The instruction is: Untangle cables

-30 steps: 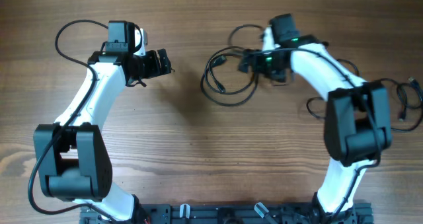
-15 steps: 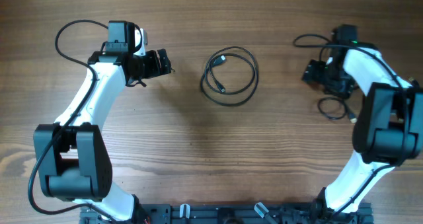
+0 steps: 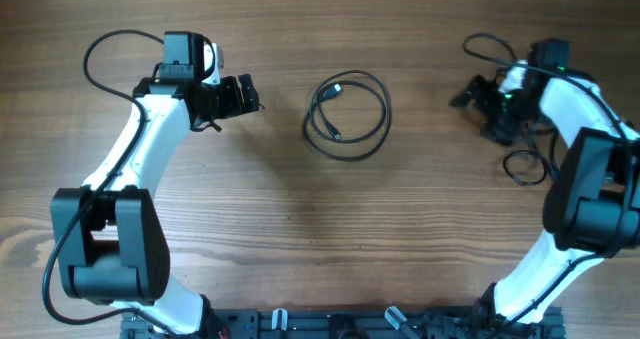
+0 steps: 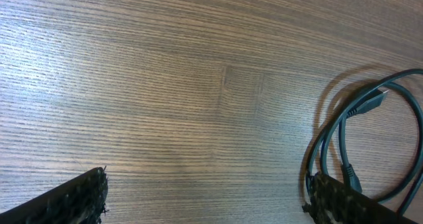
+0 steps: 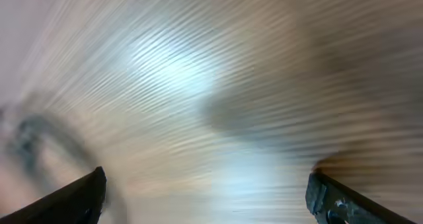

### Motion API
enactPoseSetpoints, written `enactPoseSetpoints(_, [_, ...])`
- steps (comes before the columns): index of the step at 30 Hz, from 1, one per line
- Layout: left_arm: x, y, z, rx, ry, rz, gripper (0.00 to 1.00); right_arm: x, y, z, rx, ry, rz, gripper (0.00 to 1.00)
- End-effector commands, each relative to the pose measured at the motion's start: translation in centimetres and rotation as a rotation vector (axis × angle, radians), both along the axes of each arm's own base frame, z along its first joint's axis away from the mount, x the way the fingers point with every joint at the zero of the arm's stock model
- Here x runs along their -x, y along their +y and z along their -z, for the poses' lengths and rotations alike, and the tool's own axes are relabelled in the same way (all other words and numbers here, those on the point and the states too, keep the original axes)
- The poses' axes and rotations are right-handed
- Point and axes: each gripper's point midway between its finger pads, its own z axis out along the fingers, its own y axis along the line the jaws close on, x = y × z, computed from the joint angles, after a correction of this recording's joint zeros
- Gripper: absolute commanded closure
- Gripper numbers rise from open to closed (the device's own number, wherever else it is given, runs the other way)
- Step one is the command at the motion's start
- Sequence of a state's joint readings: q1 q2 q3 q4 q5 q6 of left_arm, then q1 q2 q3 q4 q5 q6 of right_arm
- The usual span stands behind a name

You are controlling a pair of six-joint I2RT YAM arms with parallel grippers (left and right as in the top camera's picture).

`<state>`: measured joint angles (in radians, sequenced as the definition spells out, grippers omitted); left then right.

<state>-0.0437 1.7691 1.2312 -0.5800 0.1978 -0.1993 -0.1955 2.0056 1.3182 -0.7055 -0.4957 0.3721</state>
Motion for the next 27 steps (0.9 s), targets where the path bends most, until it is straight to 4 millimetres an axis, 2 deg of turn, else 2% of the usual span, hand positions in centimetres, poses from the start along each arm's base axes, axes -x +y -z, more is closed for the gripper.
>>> enactPoseSetpoints(1, [0.3,0.2,0.9,-0.012,0.019,0.003,0.0,0.2,8.4,-1.5,-0.233,-0.055,-0.178,0.0])
enactPoseSetpoints(6, [0.3,0.2,0.9,-0.012,0.019,0.003,0.0,0.3,14.4,-0.9,-0.14,-0.107,-0.332,0.0])
enactPoseSetpoints(10, [0.3,0.2,0.9,-0.012,0.019,0.004,0.0,1.5,17.6,-0.9,-0.15,-0.089,-0.391,0.0])
enactPoseSetpoints(13, [0.3,0.2,0.9,-0.012,0.017,0.003,0.0,1.7,18.2,-0.9,-0.165,-0.053,-0.346,0.0])
enactPoseSetpoints(16, [0.3,0.2,0.9,-0.012,0.018,0.003,0.0,0.9,19.4,-1.3,-0.17,-0.116,-0.377,0.0])
enactPoseSetpoints(22, [0.3,0.2,0.9,-0.01,0.019,0.0,0.0,0.1,21.6,-0.4,-0.006,-0.21,-0.424,0.0])
enactPoseSetpoints(27, [0.3,0.2,0.9,-0.01,0.02,0.0,0.0,-0.7,18.9,1.2,0.212,-0.186,-0.317,0.0])
